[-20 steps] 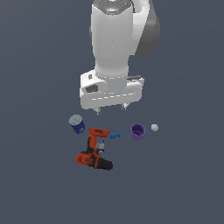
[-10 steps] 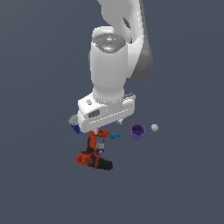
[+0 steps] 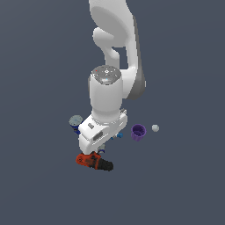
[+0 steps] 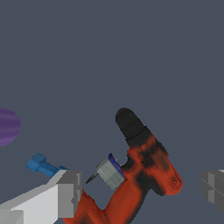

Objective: Pick up a designated object from a clutter of objects.

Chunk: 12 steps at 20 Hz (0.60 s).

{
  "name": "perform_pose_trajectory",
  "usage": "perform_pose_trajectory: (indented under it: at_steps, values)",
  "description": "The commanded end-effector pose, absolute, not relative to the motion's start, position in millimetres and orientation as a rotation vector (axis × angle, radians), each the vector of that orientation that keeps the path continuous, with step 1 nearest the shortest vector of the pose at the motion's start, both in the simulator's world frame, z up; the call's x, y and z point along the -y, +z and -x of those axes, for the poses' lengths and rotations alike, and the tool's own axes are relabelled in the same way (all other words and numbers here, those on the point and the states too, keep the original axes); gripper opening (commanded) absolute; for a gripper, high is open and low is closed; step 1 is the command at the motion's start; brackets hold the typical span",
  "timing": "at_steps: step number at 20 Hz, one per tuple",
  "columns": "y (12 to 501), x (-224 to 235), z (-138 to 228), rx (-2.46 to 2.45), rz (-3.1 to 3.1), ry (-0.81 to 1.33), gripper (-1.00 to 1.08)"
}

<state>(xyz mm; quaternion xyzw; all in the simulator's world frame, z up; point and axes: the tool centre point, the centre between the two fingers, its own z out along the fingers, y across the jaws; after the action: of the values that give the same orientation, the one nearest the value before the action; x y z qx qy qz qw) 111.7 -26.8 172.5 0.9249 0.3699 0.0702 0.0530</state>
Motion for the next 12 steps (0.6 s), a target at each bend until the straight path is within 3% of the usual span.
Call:
perform_pose_trajectory:
  at_steps: [1, 12]
  values:
    - [157, 29, -119, -1.219, -2.757, 0.231, 1.08]
    - [92, 37, -144, -1.578, -2.505, 0.301, 1.08]
